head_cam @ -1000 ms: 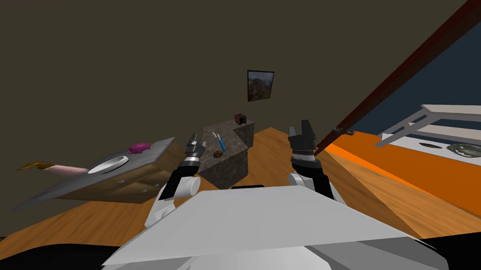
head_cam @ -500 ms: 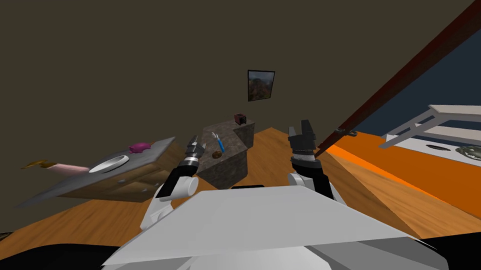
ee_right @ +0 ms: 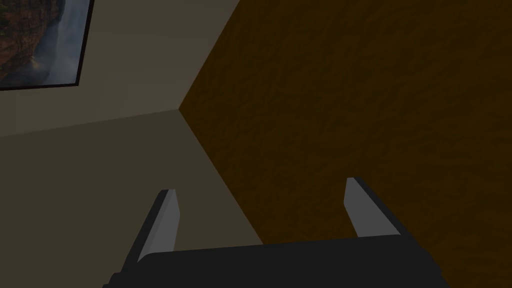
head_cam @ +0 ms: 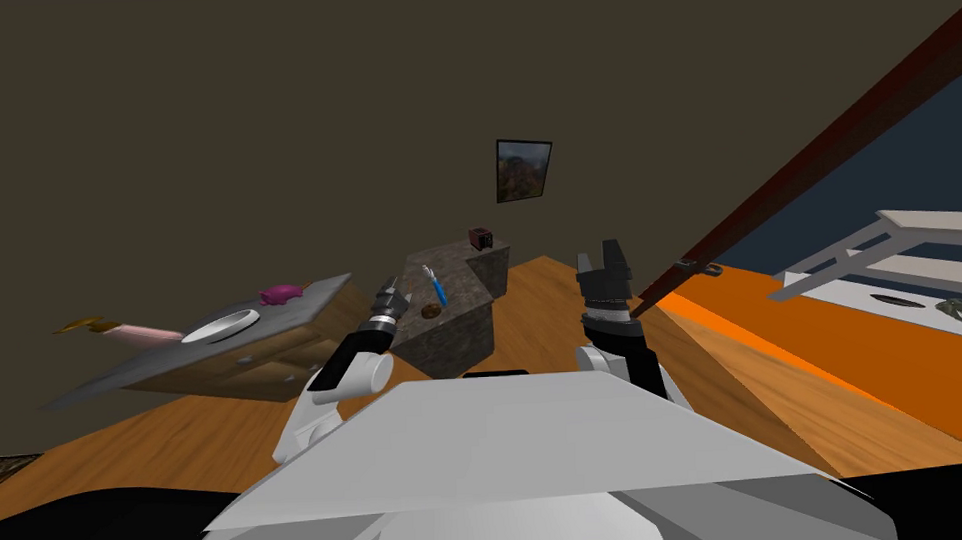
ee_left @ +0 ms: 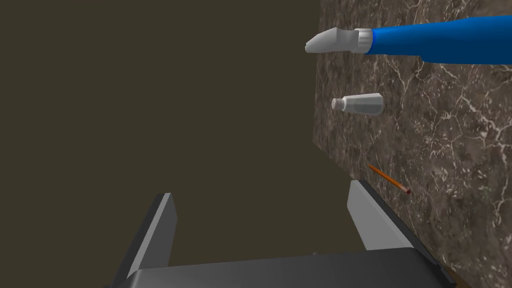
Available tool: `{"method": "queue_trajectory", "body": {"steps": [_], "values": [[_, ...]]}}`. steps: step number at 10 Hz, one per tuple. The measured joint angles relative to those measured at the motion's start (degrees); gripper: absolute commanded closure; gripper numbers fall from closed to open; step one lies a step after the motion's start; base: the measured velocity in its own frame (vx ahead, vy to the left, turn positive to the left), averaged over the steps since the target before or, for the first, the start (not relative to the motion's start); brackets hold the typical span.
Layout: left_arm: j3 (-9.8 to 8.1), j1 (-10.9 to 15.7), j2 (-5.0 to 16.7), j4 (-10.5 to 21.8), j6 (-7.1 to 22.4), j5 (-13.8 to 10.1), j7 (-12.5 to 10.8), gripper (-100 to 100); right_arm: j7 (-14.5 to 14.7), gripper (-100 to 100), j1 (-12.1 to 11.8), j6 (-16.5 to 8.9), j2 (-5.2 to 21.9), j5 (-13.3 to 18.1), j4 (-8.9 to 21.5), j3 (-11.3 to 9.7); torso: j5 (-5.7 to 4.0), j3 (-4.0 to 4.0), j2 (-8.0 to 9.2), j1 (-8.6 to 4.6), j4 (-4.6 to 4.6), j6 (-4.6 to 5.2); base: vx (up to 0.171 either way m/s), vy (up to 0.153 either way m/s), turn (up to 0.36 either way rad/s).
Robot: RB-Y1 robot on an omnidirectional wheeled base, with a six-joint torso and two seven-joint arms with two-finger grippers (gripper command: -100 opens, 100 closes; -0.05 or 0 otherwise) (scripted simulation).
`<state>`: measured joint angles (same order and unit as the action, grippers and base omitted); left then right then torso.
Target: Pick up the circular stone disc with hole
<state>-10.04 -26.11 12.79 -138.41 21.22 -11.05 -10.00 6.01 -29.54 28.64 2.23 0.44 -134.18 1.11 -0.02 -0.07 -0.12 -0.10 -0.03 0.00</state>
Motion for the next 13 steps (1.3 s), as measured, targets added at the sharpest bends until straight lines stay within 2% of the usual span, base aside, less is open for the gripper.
{"method": "queue_trajectory", "body": {"steps": [4, 13], "values": [[-1.29, 0.66, 0.47, 0.05, 6.61, -0.89, -0.52, -100, 0.00, 0, 0.00, 0.00, 0.00, 0.00, 0.00, 0.00, -0.01, 0.02, 0.03, -0.01, 0.00, 0.01, 0.016, -0.028, 0.012], [-4.56, 1.38, 1.98, 0.49, 19.26, -3.87, -1.70, -100, 0.00, 0, 0.00, 0.00, 0.00, 0.00, 0.00, 0.00, 0.00, 0.01, 0.02, 0.01, 0.00, 0.01, 0.022, -0.030, 0.009]]}}
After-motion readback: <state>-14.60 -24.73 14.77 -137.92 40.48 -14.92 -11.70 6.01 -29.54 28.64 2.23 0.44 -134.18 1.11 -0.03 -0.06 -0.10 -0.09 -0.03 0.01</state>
